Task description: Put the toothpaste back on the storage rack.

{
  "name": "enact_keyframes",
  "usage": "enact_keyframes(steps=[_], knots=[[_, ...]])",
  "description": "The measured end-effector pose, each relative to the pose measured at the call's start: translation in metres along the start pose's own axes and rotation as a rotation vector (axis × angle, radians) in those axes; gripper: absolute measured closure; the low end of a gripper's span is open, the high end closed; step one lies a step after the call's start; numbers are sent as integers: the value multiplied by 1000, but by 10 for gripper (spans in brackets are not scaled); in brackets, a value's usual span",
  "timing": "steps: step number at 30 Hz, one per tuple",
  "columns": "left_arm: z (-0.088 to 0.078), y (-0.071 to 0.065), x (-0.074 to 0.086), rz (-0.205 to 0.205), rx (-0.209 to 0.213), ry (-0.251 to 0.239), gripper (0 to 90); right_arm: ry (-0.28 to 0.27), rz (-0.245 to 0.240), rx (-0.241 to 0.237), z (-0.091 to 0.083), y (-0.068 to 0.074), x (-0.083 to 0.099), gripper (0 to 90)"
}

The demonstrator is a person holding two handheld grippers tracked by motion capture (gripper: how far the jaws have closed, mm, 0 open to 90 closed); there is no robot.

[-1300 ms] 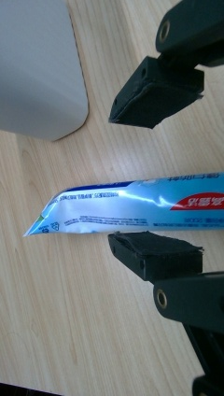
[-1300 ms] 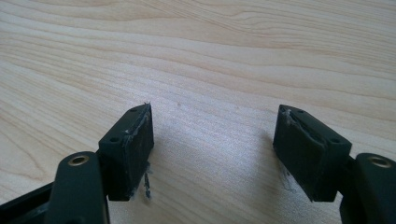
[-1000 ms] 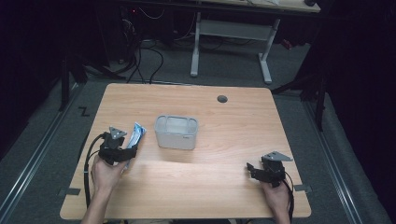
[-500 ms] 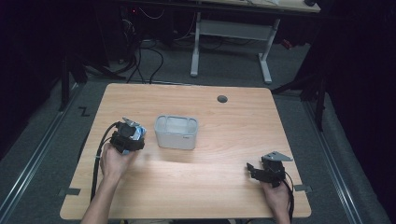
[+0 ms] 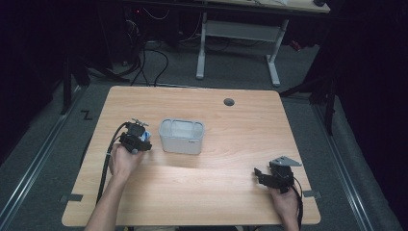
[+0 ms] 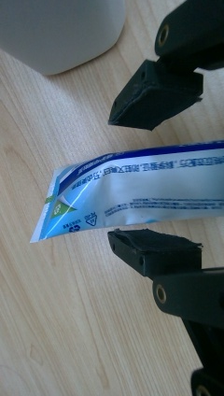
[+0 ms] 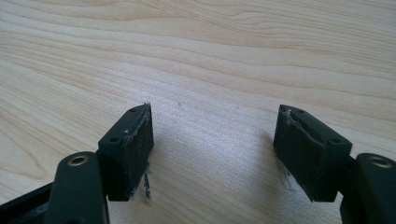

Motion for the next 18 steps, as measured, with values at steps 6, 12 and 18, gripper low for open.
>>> enact_keyframes(steps=[6, 12, 18], knots=[[12, 3, 3, 4, -24, 44, 446, 0, 0, 0, 0, 0, 0, 287], [17, 5, 4, -10, -15, 65, 475, 0, -2, 0, 0, 0, 0, 287], [18, 7, 4, -18, -2, 80, 486, 0, -2, 0, 0, 0, 0, 287]])
Point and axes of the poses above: each handheld gripper's, and its own axes: z roughly forward along the jaws, x roughly out of its underside, y roughly to its left, the point moved 10 cm from there along z, roughly forward along the jaws, and after that the axes turned 1 degree about z, right-handed, at the moved point
